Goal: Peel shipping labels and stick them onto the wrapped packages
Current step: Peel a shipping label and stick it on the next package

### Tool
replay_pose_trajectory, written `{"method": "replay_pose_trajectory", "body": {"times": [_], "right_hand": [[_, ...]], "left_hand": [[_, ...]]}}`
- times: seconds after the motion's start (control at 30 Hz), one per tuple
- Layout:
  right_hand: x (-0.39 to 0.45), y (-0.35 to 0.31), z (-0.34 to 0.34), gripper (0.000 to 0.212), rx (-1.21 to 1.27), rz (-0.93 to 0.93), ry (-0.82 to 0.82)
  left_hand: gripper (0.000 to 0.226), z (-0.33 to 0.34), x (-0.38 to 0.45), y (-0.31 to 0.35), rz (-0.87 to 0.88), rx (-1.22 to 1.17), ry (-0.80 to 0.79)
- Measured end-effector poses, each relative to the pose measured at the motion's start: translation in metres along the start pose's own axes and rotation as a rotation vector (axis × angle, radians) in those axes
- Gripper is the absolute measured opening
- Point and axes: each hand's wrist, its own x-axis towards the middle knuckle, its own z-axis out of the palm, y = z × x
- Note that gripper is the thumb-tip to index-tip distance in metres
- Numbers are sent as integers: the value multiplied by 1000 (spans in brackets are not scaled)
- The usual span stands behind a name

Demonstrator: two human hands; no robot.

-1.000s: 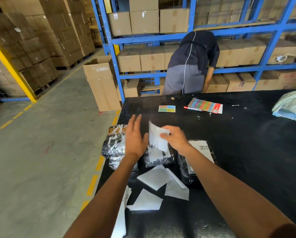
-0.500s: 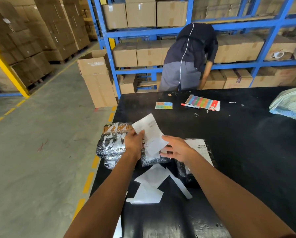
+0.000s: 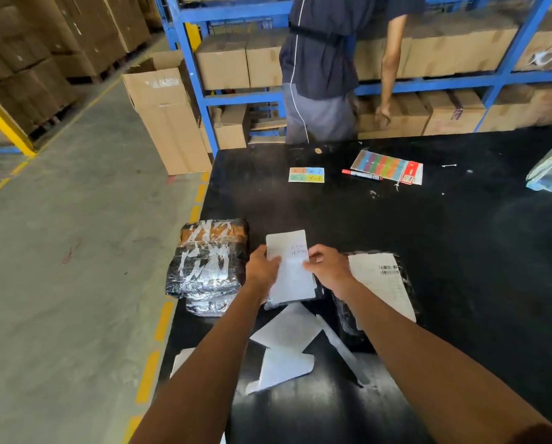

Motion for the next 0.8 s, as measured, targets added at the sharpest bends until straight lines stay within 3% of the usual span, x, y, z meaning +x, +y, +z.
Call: {"method": "replay_pose_trajectory", "body": {"times": [0.4, 0.8], "right_hand": [[36, -2, 33, 22, -234, 83, 112], [45, -4, 42, 17, -308, 153, 139]], "left_hand": [[32, 14, 29, -24, -37, -108, 26], [37, 13, 44, -32, 110, 68, 21]]}}
